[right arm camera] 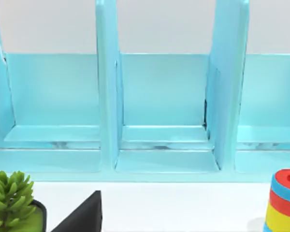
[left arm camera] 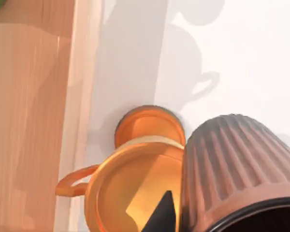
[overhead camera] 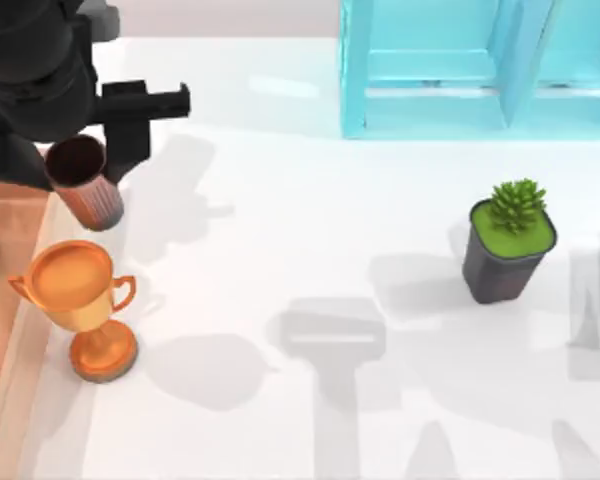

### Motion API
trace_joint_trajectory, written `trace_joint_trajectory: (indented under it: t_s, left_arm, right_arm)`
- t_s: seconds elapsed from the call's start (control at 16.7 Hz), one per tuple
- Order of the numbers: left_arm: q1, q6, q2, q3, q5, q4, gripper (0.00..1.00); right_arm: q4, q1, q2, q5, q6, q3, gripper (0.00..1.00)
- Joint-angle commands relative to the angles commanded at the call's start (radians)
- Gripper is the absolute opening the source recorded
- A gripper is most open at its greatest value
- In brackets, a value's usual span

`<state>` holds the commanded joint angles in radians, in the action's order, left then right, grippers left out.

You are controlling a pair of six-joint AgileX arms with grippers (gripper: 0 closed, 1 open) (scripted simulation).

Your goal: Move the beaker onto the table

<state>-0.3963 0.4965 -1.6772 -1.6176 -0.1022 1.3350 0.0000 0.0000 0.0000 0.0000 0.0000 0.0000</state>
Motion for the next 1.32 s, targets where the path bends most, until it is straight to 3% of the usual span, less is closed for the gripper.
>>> trace_joint_trajectory:
  t_s: [0.36, 0.6, 0.78, 1.32]
  left_arm:
    - [-0.387, 0.319, -0.207, -0.155, 0.047, 0.036, 0.0]
    - [-0.578, 0.464, -0.312, -0.223, 0.077, 0.065, 0.0]
    - [-0.633, 0.506, -0.342, -0.24, 0.086, 0.074, 0.0]
    - [-0.631, 0.501, -0.346, -0.162, 0.085, -0.003, 0.0]
  right_arm:
    - [0.0, 0.0, 0.0, 0.0, 0.0, 0.0, 1.0]
    - [0.0, 0.0, 0.0, 0.0, 0.0, 0.0, 1.0]
    - [0.0, 0.0, 0.0, 0.0, 0.0, 0.0, 1.0]
    - [0.0, 0.0, 0.0, 0.0, 0.0, 0.0, 1.0]
